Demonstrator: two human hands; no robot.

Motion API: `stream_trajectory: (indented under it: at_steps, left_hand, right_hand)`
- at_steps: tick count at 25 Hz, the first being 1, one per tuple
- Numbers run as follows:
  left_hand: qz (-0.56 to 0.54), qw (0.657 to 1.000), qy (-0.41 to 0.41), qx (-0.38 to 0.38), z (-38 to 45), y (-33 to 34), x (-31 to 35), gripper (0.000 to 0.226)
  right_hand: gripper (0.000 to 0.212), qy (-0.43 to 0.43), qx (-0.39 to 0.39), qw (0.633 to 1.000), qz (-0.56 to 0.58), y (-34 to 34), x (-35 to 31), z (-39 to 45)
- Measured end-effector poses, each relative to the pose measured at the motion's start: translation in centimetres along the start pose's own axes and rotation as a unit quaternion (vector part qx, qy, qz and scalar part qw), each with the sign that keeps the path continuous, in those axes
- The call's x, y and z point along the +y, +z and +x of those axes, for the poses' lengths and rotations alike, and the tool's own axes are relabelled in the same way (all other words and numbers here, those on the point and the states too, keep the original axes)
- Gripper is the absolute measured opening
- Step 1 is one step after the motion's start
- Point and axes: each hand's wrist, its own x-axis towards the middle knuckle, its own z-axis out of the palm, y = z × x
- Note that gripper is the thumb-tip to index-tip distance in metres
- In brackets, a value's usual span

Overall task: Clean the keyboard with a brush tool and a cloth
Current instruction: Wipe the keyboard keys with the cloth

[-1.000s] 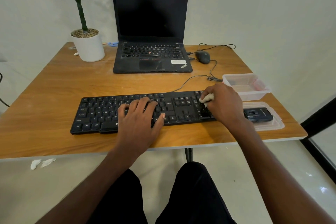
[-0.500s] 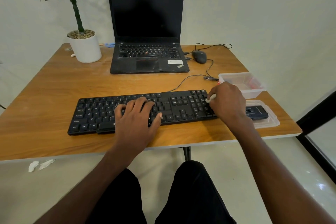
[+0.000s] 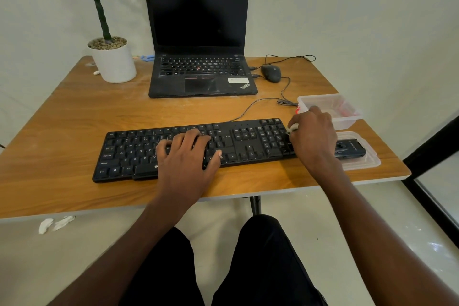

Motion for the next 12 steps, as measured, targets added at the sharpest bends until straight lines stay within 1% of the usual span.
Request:
stream_trajectory:
  at_steps: [2,5,9,12]
  left_hand:
    - [-0.004,1.000,0.002,0.004,0.0,0.0,0.0,0.048]
    - [0.000,1.000,0.000,0.005,-0.1,0.0,0.0,0.047]
    - [0.005,1.000,-0.007,-0.002,0.1,0.0,0.1,0.048]
    - [0.006,1.000,-0.003,0.003,0.1,0.1,0.0,0.048]
  right_hand:
    - [0.020,0.018,-0.028,0.999,-0.032,0.0,0.2,-0.1]
    - [0.024,-0.001,-0.055,0.998,-0.034,0.3,-0.4,-0.5]
    - [0.026,-0.003,-0.030,0.999,-0.033,-0.2,-1.3,-0.7]
    - [0.026,-0.034,-0.017,0.999,-0.028,-0.3,-1.9,-1.2]
